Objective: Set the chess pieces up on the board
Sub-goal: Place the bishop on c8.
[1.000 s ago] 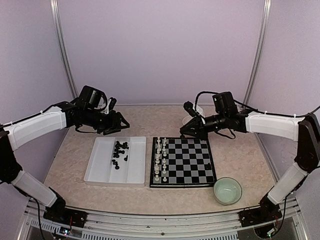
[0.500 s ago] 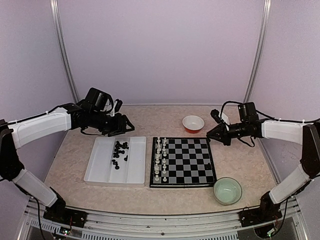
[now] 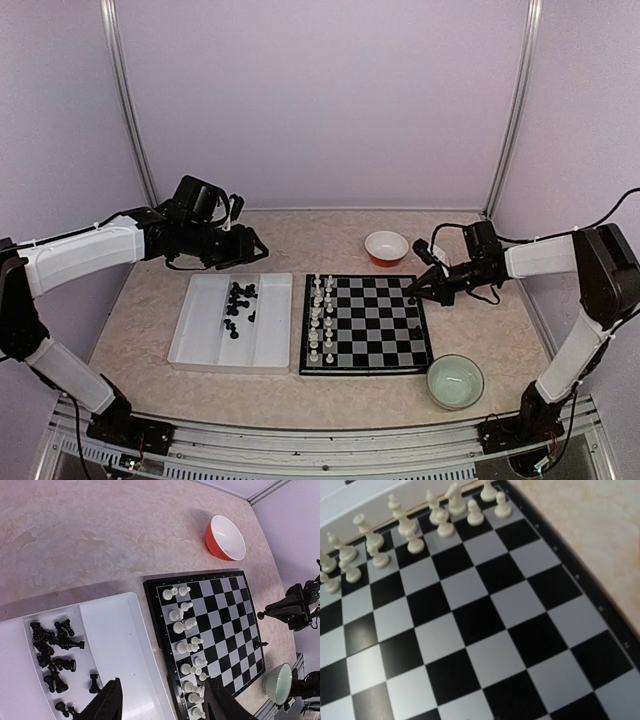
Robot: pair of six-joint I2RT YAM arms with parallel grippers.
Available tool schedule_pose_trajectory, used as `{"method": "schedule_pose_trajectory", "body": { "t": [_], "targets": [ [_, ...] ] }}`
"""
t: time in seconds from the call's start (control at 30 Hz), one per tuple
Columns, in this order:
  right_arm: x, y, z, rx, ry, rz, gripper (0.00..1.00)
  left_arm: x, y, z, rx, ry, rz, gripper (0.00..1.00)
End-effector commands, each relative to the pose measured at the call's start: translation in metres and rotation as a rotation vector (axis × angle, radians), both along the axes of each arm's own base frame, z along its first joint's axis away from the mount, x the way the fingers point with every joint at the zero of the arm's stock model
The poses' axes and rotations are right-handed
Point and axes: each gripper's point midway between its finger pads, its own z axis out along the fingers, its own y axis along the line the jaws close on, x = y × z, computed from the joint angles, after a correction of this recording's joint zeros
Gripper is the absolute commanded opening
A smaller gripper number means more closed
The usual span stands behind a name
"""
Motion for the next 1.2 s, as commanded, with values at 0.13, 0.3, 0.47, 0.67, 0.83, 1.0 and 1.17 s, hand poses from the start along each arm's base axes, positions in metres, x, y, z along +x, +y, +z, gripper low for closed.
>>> {"method": "schedule_pose_trajectory", "body": {
  "t": [0.13, 0.3, 0.47, 0.67, 0.83, 1.0, 1.17],
  "targets": [
    [0.021, -0.005, -0.013, -0.028, 0.014, -0.058, 0.0, 0.004, -0.003, 0.001, 0.011, -0.037, 0.0, 0.56],
    [0.031, -0.006, -0.02, -0.044, 0.028, -0.092, 0.0, 0.008, 0.0, -0.004, 0.042, -0.029, 0.024, 0.56],
    [0.034, -0.007, -0.024, -0.045, 0.031, -0.105, 0.0, 0.008, -0.002, -0.008, 0.045, -0.02, 0.022, 0.56],
    [0.035, -0.009, -0.031, -0.059, 0.04, -0.116, 0.02, 0.005, -0.005, -0.016, 0.05, -0.005, 0.012, 0.56],
    [0.035, -0.01, -0.033, -0.065, 0.042, -0.122, 0.07, 0.003, -0.005, -0.017, 0.053, -0.001, 0.009, 0.56],
    [0.034, -0.01, -0.033, -0.064, 0.052, -0.121, 0.11, 0.001, -0.004, -0.019, 0.055, 0.004, 0.011, 0.56],
    [0.031, -0.01, -0.033, -0.069, 0.07, -0.119, 0.13, -0.001, -0.003, -0.021, 0.055, 0.008, 0.012, 0.56]
  ]
}}
